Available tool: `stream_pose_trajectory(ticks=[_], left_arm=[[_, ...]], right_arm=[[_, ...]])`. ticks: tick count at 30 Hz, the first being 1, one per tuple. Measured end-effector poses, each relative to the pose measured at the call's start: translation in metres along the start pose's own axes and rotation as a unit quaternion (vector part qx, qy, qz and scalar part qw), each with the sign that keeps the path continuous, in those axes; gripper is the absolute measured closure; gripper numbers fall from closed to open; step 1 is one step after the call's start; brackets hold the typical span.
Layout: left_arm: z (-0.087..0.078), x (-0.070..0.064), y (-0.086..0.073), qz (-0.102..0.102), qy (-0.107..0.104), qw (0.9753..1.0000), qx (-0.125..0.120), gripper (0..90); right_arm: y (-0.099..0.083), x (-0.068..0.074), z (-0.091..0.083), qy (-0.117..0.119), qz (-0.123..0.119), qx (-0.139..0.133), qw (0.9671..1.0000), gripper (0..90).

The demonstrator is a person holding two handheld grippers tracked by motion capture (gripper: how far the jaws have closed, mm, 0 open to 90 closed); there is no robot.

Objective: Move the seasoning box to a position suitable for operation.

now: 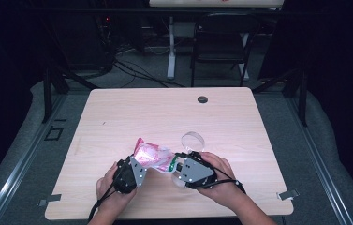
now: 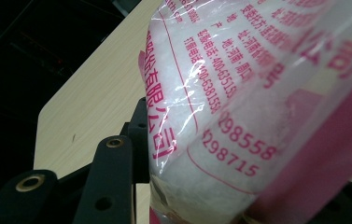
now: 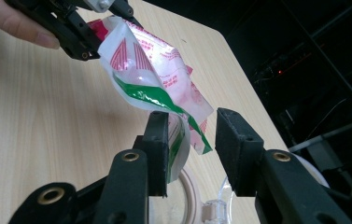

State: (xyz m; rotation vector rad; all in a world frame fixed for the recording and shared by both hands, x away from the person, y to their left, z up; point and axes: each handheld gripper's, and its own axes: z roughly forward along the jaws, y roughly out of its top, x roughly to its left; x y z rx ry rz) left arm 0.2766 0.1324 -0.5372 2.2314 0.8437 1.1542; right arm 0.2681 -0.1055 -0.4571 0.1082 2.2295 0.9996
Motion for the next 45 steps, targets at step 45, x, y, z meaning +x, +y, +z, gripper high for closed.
stream_pose_trajectory(ticks=[45], left_arm=[[-0.002,-0.001,0.001,0.026,0.016,0.9995,-0.011,60.3]], right_arm=[[0.01,0.013,0.0,0.039,-0.01,0.012,0.9991,90.0]])
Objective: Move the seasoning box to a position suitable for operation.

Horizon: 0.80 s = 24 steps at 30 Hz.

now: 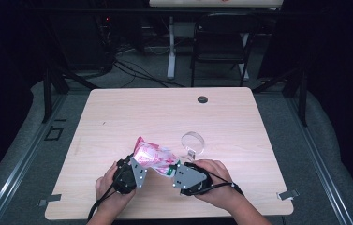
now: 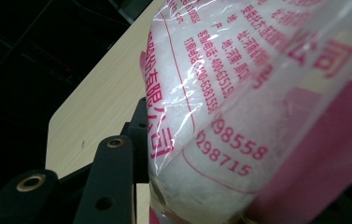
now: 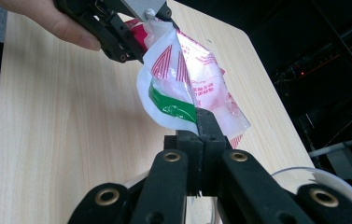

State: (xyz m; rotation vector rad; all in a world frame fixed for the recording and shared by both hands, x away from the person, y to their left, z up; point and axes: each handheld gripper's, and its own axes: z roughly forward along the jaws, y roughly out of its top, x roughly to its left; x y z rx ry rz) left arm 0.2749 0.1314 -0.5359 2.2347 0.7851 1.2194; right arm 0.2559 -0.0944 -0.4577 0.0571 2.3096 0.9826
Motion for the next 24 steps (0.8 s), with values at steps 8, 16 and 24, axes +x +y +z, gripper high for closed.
stream_pose_trajectory(ticks=[8,16,24], left_arm=[[-0.001,-0.005,0.005,0.026,0.017,0.9995,-0.005,60.4],[-0.004,-0.004,0.01,0.051,0.038,0.998,-0.009,60.5],[-0.004,-0.004,0.016,0.07,0.066,0.9952,-0.019,60.7]], right_arm=[[-0.008,0.003,-0.005,-0.001,0.011,-0.007,0.9999,90.0],[-0.011,0.003,-0.009,0.0,0.022,-0.011,0.9997,90.0],[-0.015,0.002,-0.01,-0.001,0.035,-0.016,0.9993,90.0]])
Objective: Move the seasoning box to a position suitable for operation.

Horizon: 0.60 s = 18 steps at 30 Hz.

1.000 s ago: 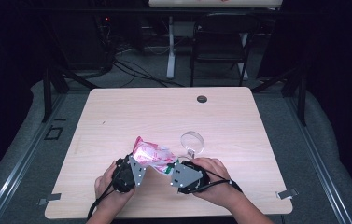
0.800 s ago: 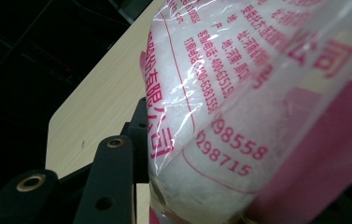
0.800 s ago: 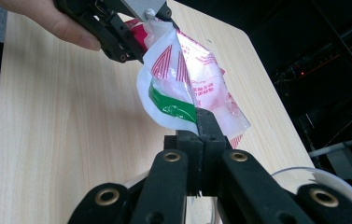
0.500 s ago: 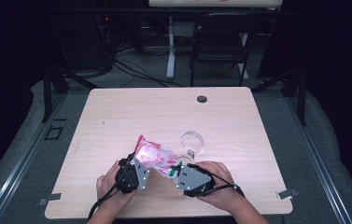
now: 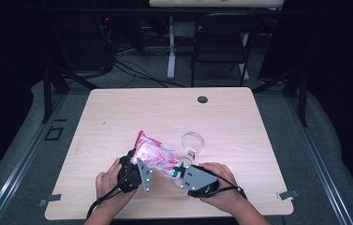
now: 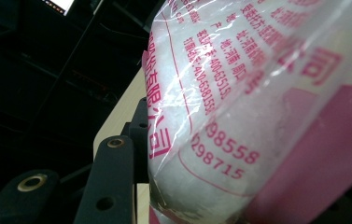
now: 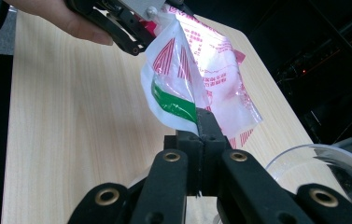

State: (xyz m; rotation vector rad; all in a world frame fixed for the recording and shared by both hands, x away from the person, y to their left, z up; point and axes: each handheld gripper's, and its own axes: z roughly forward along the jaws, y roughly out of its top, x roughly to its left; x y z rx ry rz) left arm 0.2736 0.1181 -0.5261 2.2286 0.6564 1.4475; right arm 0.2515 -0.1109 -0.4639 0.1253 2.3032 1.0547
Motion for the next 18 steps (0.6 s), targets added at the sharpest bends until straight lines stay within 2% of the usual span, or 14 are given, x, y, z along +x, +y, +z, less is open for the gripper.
stream_pose_trajectory(ticks=[8,16,17,18], left_arm=[[0.0001,0.0011,0.005,0.015,0.014,0.9998,-0.006,60.8],[-0.0017,0.0011,0.0072,0.026,0.028,0.9992,-0.011,60.9],[-0.0029,0.0024,0.0075,0.038,0.029,0.9989,-0.005,60.9],[-0.0034,0.0022,0.0073,0.039,0.029,0.9988,-0.003,60.9]], right_arm=[[-0.0024,-0.0037,-0.003,0.0,0.01,0.0,1.0,90.0],[-0.0041,-0.0047,-0.0038,0.002,0.026,-0.015,0.9995,90.0],[-0.0043,-0.0049,-0.0039,0.003,0.026,-0.014,0.9996,90.0],[-0.0045,-0.005,-0.0042,0.004,0.025,-0.011,0.9996,90.0]])
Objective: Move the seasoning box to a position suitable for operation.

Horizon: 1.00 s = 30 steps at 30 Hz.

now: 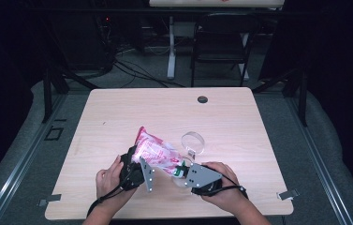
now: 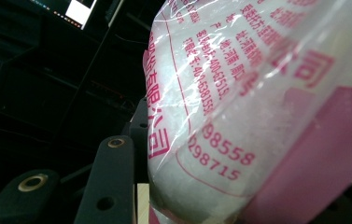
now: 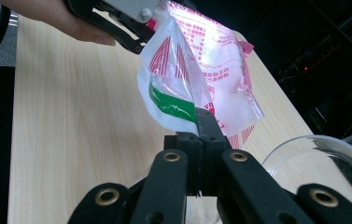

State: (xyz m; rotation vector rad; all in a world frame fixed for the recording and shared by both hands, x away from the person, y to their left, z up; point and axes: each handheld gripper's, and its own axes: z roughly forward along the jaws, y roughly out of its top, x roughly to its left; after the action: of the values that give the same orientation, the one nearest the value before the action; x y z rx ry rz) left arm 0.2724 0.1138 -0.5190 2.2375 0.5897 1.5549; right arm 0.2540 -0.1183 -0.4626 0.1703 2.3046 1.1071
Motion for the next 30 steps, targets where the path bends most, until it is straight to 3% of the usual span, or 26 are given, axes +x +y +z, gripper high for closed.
stream_pose_trajectory(ticks=[10,11,16,30], left_arm=[[-0.002,0.001,0.001,0.016,0.003,0.9999,0.001,61.1],[-0.004,0.003,0.002,0.027,0.002,0.9996,0.012,61.0],[-0.005,0.007,0.004,0.047,0.005,0.9988,0.01,61.1],[-0.008,0.015,0.011,0.089,0.022,0.9957,0.009,61.2]], right_arm=[[-0.002,0.0,0.0,0.002,0.005,-0.001,1.0,90.0],[-0.002,0.0,0.0,0.003,0.005,-0.002,1.0,90.0],[-0.002,0.0,-0.001,0.003,0.007,-0.004,1.0,90.0],[-0.003,-0.002,-0.002,0.003,0.016,-0.011,0.9998,90.0]])
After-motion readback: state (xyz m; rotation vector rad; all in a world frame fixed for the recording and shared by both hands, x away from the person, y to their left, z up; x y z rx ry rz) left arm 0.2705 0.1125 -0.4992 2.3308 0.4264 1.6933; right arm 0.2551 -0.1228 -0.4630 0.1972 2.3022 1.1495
